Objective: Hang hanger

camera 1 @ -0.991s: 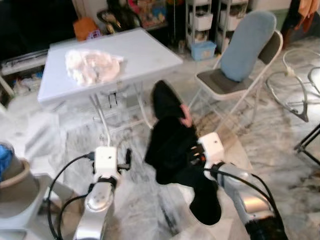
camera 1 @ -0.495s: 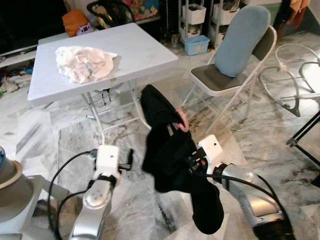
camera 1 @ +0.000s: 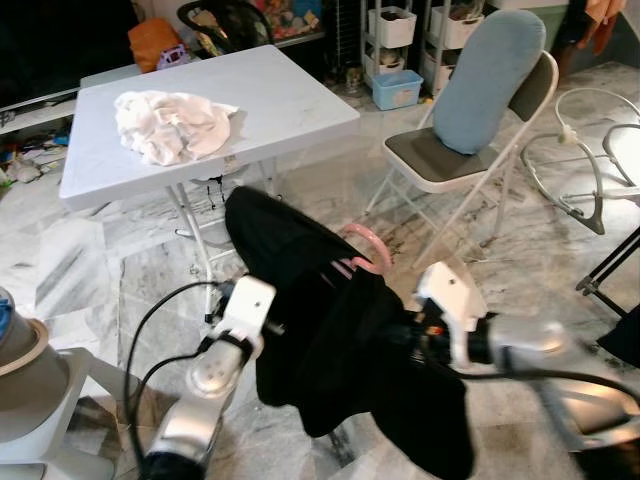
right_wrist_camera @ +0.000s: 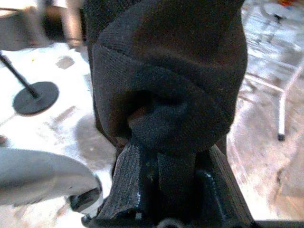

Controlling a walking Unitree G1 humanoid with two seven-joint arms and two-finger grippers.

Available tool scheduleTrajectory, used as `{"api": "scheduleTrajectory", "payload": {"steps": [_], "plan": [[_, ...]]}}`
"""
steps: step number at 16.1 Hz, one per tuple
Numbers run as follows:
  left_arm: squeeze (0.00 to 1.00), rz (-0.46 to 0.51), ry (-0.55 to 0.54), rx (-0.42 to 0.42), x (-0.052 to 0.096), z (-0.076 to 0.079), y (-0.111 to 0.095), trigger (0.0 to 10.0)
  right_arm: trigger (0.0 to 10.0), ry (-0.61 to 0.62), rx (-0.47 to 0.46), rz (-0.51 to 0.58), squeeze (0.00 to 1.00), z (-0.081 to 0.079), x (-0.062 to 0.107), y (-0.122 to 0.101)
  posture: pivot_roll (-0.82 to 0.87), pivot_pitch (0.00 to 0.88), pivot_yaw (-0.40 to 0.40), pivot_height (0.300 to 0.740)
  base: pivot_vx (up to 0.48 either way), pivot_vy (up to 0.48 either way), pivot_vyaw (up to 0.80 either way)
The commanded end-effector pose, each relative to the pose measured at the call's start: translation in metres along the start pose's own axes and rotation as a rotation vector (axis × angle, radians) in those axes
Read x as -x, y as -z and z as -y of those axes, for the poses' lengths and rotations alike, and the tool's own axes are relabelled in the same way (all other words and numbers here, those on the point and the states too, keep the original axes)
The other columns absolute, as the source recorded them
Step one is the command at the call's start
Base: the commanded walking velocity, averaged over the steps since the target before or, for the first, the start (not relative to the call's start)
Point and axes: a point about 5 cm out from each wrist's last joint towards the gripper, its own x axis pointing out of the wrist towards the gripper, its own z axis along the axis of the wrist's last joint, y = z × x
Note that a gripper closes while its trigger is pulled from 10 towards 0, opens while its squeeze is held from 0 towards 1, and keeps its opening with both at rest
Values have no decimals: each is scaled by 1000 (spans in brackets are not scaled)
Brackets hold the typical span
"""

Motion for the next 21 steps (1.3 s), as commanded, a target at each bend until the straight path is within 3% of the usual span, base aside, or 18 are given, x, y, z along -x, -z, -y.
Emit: {"api": "scheduleTrajectory", "payload": {"steps": [1, 2, 3, 4, 7, 14, 17, 21], "plan": [[0, 22, 21, -20, -3, 1, -2, 10000, 10000, -68, 30, 45, 0, -9, 0, -13, -148, 0, 90, 740, 0, 0, 0], [0, 39, 34, -23, -5, 3, -3, 10000, 10000, -93, 30, 37, 0, -12, 1, -13, -148, 0, 90, 740, 0, 0, 0], [0, 60, 45, -22, -6, 6, -5, 2941, 10000, -116, 30, 28, 0, -15, 2, -13, -150, 0, 90, 740, 0, 0, 0], [0, 78, 59, -20, -8, 8, -8, 0, 10000, -149, 36, 8, 0, -20, 3, -11, -151, 0, 90, 740, 0, 0, 0], [0, 98, 70, -21, -9, 11, -8, 0, 10000, -68, 66, -66, 0, -12, 0, -1, -152, 0, 87, 740, 0, 0, 0], [0, 104, 88, 36, -6, 13, 0, 0, 10000, -95, 95, -80, 0, -14, 4, -3, -165, 0, 79, 740, 0, 0, 0], [0, 115, 78, 19, -6, 13, -3, 0, 10000, -44, 128, -118, 0, -7, 1, 4, -159, 0, 76, 740, 0, 0, 0], [0, 100, 57, 38, 0, 10, 1, 0, 10000, 48, 176, -85, 0, 8, -9, -5, -148, 0, 72, 740, 0, 0, 0]]}}
